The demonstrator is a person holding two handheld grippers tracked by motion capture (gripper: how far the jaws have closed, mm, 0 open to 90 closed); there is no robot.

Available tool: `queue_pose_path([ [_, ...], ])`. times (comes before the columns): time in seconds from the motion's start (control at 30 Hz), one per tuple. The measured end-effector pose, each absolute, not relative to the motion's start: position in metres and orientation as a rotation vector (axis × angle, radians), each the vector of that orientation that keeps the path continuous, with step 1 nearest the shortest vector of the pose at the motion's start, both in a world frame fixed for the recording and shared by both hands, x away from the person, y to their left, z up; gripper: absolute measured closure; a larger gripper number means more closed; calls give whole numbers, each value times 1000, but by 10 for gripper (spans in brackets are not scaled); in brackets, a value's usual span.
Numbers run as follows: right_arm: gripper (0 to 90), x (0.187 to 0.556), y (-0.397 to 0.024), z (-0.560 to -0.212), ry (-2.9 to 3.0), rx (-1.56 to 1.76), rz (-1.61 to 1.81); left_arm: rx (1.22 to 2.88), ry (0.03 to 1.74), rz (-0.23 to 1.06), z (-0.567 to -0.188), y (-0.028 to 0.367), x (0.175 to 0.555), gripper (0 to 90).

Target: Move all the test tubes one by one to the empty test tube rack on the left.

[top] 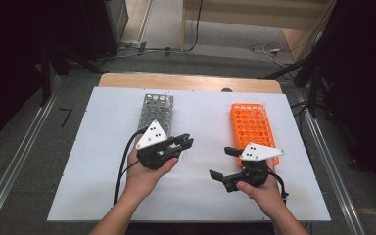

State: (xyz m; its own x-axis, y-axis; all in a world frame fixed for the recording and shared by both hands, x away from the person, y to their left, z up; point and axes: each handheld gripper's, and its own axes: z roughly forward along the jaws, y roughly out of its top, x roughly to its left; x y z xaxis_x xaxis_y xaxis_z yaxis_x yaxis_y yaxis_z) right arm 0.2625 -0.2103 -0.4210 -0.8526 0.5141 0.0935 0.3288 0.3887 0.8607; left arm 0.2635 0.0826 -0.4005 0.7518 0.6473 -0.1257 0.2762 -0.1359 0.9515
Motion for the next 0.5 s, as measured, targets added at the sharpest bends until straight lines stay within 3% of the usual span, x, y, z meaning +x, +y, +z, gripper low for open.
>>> queue_pose_path([
  [0.5, 0, 261, -277, -426, 2342, 905, 1449, 1675, 809, 396, -395, 100, 302, 752],
])
